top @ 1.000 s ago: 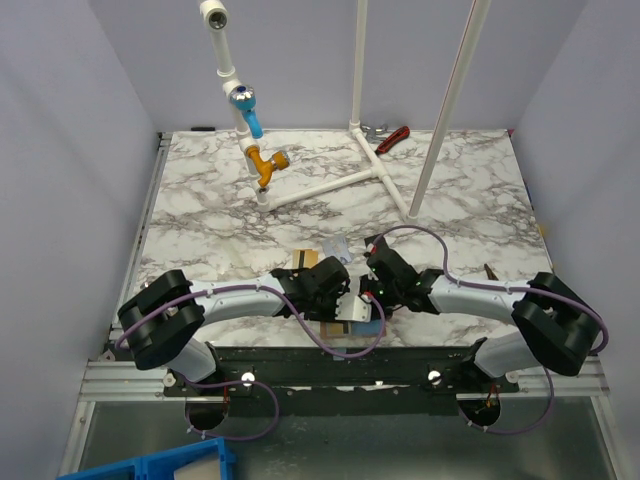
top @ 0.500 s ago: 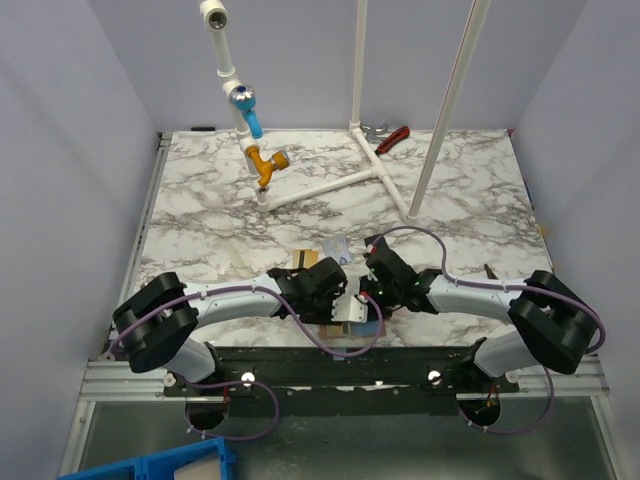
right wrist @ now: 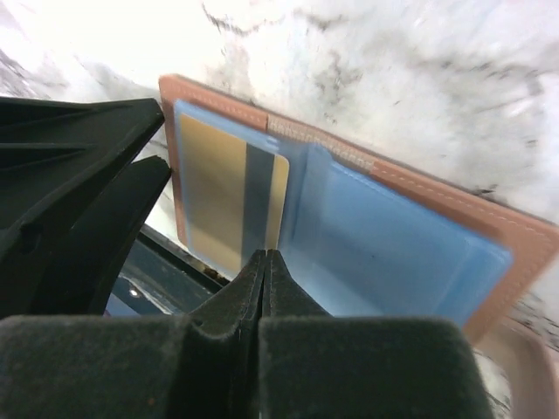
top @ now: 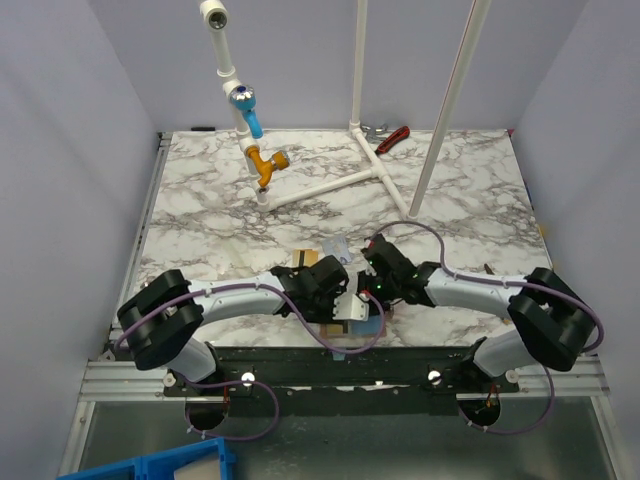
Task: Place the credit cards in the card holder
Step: Insert the credit card into the card holder.
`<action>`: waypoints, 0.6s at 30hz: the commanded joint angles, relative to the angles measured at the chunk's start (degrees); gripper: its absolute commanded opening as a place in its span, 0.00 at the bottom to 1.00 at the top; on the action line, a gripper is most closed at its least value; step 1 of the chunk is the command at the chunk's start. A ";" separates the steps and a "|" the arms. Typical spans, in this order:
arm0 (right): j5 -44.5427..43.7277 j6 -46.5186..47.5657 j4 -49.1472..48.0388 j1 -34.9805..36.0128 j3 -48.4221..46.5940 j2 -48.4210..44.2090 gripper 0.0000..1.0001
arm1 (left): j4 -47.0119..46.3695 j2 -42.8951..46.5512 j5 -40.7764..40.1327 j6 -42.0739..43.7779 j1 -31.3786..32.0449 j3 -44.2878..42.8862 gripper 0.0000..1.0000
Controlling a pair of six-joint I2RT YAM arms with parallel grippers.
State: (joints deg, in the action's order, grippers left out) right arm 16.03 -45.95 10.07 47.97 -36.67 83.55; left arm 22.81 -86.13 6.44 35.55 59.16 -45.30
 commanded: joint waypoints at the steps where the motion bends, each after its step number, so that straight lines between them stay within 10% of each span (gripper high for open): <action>1: -1.75 4.41 7.40 -5.43 -4.53 -4.90 0.03 | 4.04 4.77 -0.85 0.67 -2.85 -2.36 0.42; 18: -5.30 17.71 2.32 -16.29 -22.03 7.52 0.53 | 10.90 5.02 -1.86 -7.98 -15.13 -18.21 0.57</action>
State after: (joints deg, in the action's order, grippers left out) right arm 12.75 -33.15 15.94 33.12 -54.83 85.84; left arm 31.35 -78.70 6.07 30.59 45.08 -61.56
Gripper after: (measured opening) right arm 0.488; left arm 0.478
